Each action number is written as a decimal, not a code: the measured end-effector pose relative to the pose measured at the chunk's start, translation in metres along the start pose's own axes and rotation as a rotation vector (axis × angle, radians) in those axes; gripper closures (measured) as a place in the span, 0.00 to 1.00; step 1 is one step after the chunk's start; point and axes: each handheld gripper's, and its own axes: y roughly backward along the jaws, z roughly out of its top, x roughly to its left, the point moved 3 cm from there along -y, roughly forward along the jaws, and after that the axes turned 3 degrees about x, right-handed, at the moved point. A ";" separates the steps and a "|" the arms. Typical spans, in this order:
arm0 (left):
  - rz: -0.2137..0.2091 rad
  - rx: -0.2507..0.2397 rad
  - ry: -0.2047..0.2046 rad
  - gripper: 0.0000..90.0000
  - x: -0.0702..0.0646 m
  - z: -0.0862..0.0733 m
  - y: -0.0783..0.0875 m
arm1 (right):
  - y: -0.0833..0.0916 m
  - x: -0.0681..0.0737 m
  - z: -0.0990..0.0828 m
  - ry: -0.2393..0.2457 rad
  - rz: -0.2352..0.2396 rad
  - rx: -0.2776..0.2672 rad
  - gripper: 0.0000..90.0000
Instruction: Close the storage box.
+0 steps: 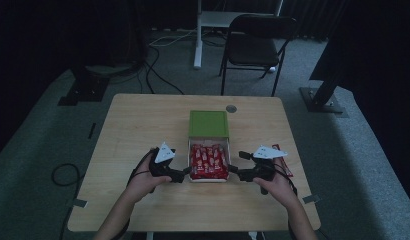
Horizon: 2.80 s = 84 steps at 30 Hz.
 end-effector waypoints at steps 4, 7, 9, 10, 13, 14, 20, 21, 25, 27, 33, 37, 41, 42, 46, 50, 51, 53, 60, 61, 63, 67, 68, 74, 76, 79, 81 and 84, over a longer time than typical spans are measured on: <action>0.002 0.001 0.002 0.10 0.002 0.002 -0.002 | -0.001 -0.002 0.001 -0.002 -0.004 0.000 0.25; -0.002 0.001 0.009 0.10 0.004 0.002 -0.003 | -0.002 -0.004 0.002 -0.005 -0.008 0.001 0.25; -0.002 0.002 0.009 0.10 0.005 0.003 -0.004 | -0.003 -0.005 0.003 -0.004 -0.009 0.003 0.25; -0.002 0.005 0.008 0.10 0.006 0.003 -0.005 | -0.003 -0.005 0.004 -0.004 -0.010 0.005 0.25; -0.003 0.004 0.015 0.10 0.008 0.004 -0.007 | -0.005 -0.007 0.005 -0.003 -0.015 0.007 0.25; -0.002 0.005 0.015 0.10 0.008 0.004 -0.007 | -0.005 -0.007 0.006 -0.003 -0.017 0.008 0.25; 0.004 0.008 0.009 0.10 0.011 0.008 -0.010 | -0.007 -0.011 0.008 -0.004 -0.025 0.008 0.25; 0.005 0.007 0.009 0.10 0.011 0.009 -0.010 | -0.007 -0.012 0.009 -0.006 -0.026 0.007 0.25; 0.006 0.003 0.015 0.10 0.014 0.011 -0.012 | -0.008 -0.015 0.011 -0.019 -0.031 -0.004 0.25; 0.009 0.004 0.017 0.10 0.015 0.012 -0.013 | -0.010 -0.017 0.012 -0.017 -0.035 -0.004 0.24; 0.019 -0.003 0.032 0.10 0.020 0.015 -0.015 | -0.012 -0.020 0.016 -0.024 -0.041 -0.009 0.24; 0.024 -0.001 0.038 0.10 0.022 0.016 -0.017 | -0.014 -0.022 0.017 -0.029 -0.048 -0.008 0.23; 0.031 0.002 0.039 0.10 0.025 0.018 -0.019 | -0.016 -0.024 0.019 -0.027 -0.060 -0.007 0.22; 0.032 0.001 0.042 0.10 0.025 0.019 -0.020 | -0.016 -0.025 0.020 -0.024 -0.063 -0.008 0.23; 0.038 0.001 0.051 0.10 0.028 0.020 -0.022 | -0.019 -0.027 0.021 -0.028 -0.068 -0.008 0.22; 0.044 0.002 0.054 0.10 0.031 0.021 -0.024 | -0.020 -0.028 0.023 -0.028 -0.077 -0.008 0.22; 0.044 0.003 0.053 0.10 0.032 0.022 -0.025 | -0.021 -0.028 0.023 -0.027 -0.080 -0.007 0.22; 0.046 0.006 0.051 0.10 0.033 0.023 -0.026 | -0.022 -0.029 0.024 -0.027 -0.083 -0.007 0.21; 0.056 0.011 0.048 0.10 0.036 0.025 -0.030 | -0.025 -0.033 0.027 -0.021 -0.096 -0.002 0.20; 0.057 0.010 0.049 0.10 0.037 0.025 -0.030 | -0.025 -0.033 0.028 -0.019 -0.099 -0.003 0.20; 0.058 0.010 0.050 0.10 0.038 0.026 -0.031 | -0.026 -0.034 0.028 -0.018 -0.104 -0.002 0.20; 0.063 0.013 0.047 0.10 0.039 0.027 -0.033 | -0.027 -0.035 0.029 -0.018 -0.111 -0.001 0.20; 0.064 0.013 0.047 0.10 0.039 0.027 -0.034 | -0.027 -0.035 0.030 -0.018 -0.114 -0.003 0.20; 0.076 0.018 0.040 0.10 0.041 0.029 -0.039 | -0.029 -0.036 0.031 -0.020 -0.125 -0.002 0.20; 0.077 0.021 0.041 0.10 0.041 0.029 -0.041 | -0.029 -0.037 0.031 -0.022 -0.127 -0.002 0.19; 0.077 0.020 0.045 0.10 0.042 0.029 -0.044 | -0.030 -0.037 0.031 -0.024 -0.132 -0.004 0.19; 0.077 0.022 0.049 0.10 0.043 0.029 -0.045 | -0.030 -0.038 0.032 -0.025 -0.136 -0.007 0.19; 0.078 0.021 0.053 0.10 0.045 0.030 -0.046 | -0.031 -0.039 0.032 -0.031 -0.143 -0.009 0.18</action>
